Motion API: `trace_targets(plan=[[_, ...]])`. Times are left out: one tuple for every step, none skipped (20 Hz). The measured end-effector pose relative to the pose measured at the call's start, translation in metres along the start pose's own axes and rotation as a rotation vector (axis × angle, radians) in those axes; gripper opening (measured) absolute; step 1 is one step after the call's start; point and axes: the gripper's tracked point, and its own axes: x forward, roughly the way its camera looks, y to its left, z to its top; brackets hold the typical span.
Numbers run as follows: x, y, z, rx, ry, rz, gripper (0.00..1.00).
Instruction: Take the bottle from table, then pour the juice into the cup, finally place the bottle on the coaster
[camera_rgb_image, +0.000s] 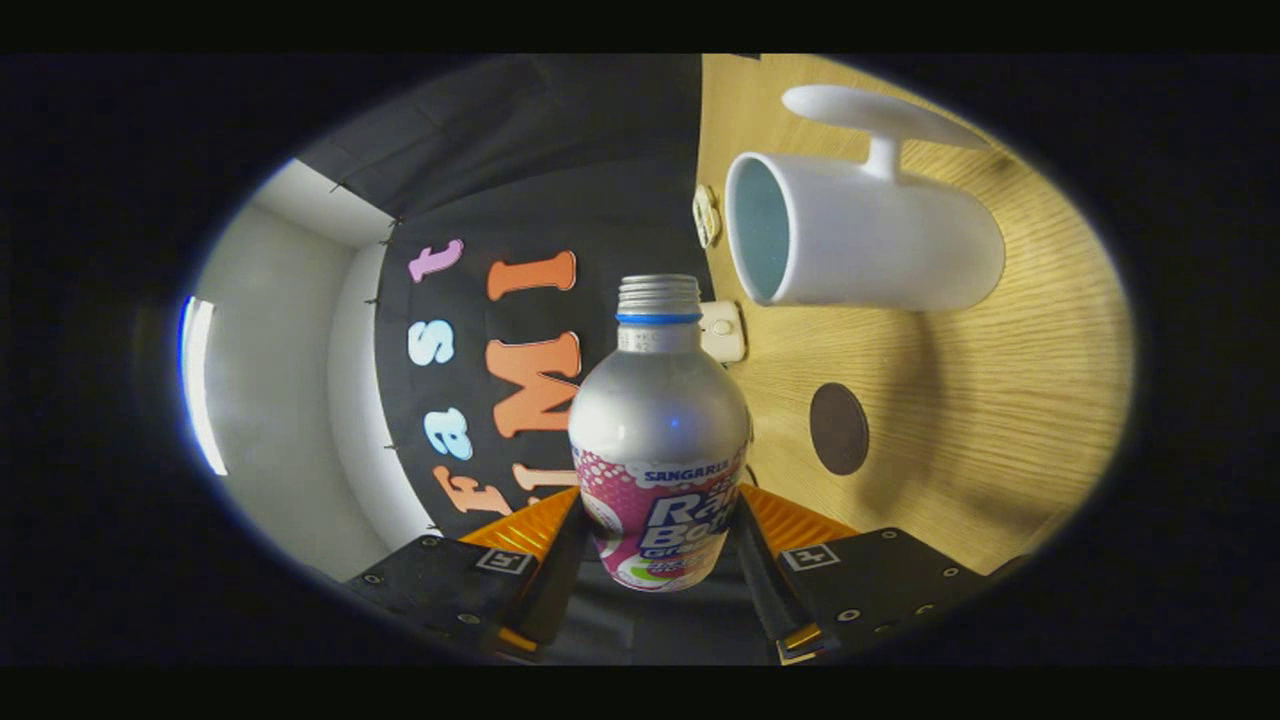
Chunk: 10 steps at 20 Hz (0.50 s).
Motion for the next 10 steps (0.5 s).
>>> trace_targets(plan=[[0.001, 0.0, 0.0, 0.011, -0.003, -0.001, 0.75], [0.0, 0.001, 0.001, 0.025, -0.006, 0.0, 0.75], [0.0, 0.002, 0.003, 0.042, -0.012, 0.005, 0.75], [-0.001, 0.003, 0.005, 0.06, -0.017, 0.01, 0.75], [-0.001, 0.003, 0.006, 0.076, -0.022, 0.015, 0.75], [-0.002, 0.004, 0.007, 0.088, -0.027, 0.015, 0.75], [-0.003, 0.003, 0.009, 0.097, -0.03, 0.015, 0.75], [-0.003, 0.004, 0.01, 0.104, -0.033, 0.013, 0.75], [-0.003, 0.004, 0.011, 0.113, -0.036, 0.011, 0.75], [-0.002, 0.002, 0.013, 0.122, -0.038, 0.009, 0.75]])
